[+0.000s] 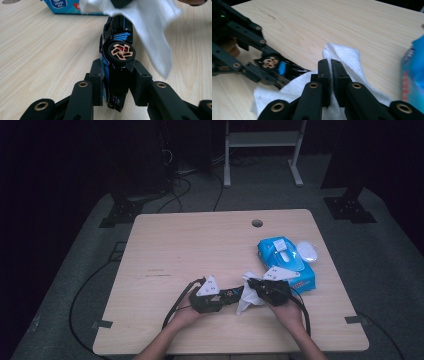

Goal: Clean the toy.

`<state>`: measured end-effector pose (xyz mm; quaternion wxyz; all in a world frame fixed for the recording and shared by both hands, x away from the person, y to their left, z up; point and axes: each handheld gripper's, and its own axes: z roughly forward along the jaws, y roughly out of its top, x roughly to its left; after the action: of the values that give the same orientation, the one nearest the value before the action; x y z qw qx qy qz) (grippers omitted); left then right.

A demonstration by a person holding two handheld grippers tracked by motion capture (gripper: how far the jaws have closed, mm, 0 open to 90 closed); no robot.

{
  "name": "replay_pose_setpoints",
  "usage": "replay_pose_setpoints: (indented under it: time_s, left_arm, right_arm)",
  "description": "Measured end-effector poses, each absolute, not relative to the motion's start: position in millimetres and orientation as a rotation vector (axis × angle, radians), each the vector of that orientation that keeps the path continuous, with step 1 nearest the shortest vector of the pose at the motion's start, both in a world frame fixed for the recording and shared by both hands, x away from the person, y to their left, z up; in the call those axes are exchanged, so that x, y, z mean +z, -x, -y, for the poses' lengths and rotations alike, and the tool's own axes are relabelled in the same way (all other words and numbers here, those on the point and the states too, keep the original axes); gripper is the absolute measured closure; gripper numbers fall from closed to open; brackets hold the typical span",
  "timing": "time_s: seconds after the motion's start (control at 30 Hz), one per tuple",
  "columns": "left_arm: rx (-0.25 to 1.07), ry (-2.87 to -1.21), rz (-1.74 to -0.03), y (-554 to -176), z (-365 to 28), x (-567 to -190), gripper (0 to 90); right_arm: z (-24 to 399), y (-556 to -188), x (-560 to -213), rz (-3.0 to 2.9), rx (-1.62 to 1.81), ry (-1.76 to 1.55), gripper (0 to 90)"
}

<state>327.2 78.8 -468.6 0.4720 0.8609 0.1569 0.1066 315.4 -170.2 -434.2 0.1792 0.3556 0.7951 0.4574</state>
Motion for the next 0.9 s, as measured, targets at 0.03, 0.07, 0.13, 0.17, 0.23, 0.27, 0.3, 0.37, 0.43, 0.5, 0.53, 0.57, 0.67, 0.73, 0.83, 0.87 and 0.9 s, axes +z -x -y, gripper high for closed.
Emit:
replay_pose_setpoints:
  time_s: [0.03,0.07,0.13,0.17,0.23,0.27,0.3,0.37,0.43,0.5,0.53,0.57,0.67,0.73,0.83,0.87,0.9]
  left_arm:
    - [0.261,-2.108,-0.385,-327.2,-78.8,-468.6,66.7]
    - [0.262,-2.109,-0.385,-327.2,-78.9,-468.5,66.7]
    - [0.264,-2.112,-0.389,-326.9,-79.7,-468.3,66.6]
    - [0.263,-2.11,-0.39,-326.9,-80.0,-468.4,66.7]
    - [0.264,-2.11,-0.389,-326.8,-80.0,-468.3,66.7]
    - [0.265,-2.111,-0.387,-326.8,-79.9,-468.3,66.7]
    - [0.264,-2.112,-0.386,-326.9,-80.1,-468.3,66.7]
    - [0.262,-2.11,-0.39,-326.8,-80.1,-468.3,66.7]
    - [0.261,-2.11,-0.39,-326.8,-80.0,-468.4,66.6]
    - [0.262,-2.109,-0.39,-326.8,-79.8,-468.4,66.6]
    - [0.262,-2.107,-0.39,-326.8,-79.6,-468.5,66.6]
    - [0.261,-2.107,-0.391,-326.8,-79.6,-468.5,66.6]
    - [0.264,-2.113,-0.392,-326.6,-80.3,-468.1,66.6]
    - [0.266,-2.113,-0.392,-326.3,-80.6,-467.9,66.6]
    - [0.263,-2.114,-0.39,-326.5,-80.8,-467.5,66.6]
    - [0.263,-2.112,-0.391,-326.8,-81.0,-467.6,66.6]
    - [0.265,-2.111,-0.392,-326.9,-81.3,-467.5,66.6]
  right_arm:
    - [166.9,-314.9,-434.6,-2.264,1.32,-0.99,85.9]
    - [162.5,-313.5,-435.4,-2.275,1.34,-0.979,85.9]
    - [156.5,-312.3,-435.4,-2.293,1.331,-0.932,85.9]
    - [156.2,-312.6,-434.6,-2.298,1.324,-0.931,85.9]
    - [160.6,-314.4,-434.2,-2.29,1.322,-0.951,85.9]
    - [164.8,-315.8,-434.4,-2.277,1.315,-0.96,85.9]
    - [169.3,-316.5,-434.4,-2.26,1.303,-0.988,85.9]
    - [177.8,-317.2,-434.2,-2.229,1.289,-1.013,86.0]
    - [179.8,-317.4,-434.3,-2.222,1.302,-1.043,86.0]
    - [173.7,-316.3,-434.7,-2.228,1.299,-1.024,86.0]
    - [169.0,-315.0,-435.0,-2.244,1.314,-1.015,85.9]
    - [163.8,-313.3,-435.4,-2.259,1.328,-0.988,85.9]
    - [149.2,-308.6,-436.9,-2.31,1.347,-0.914,85.9]
    - [148.5,-309.2,-435.2,-2.317,1.32,-0.892,85.9]
    - [161.2,-311.7,-433.2,-2.275,1.274,-0.925,85.9]
    - [167.4,-312.2,-432.6,-2.26,1.258,-0.957,85.9]
    - [174.5,-313.6,-432.6,-2.243,1.254,-0.975,85.9]
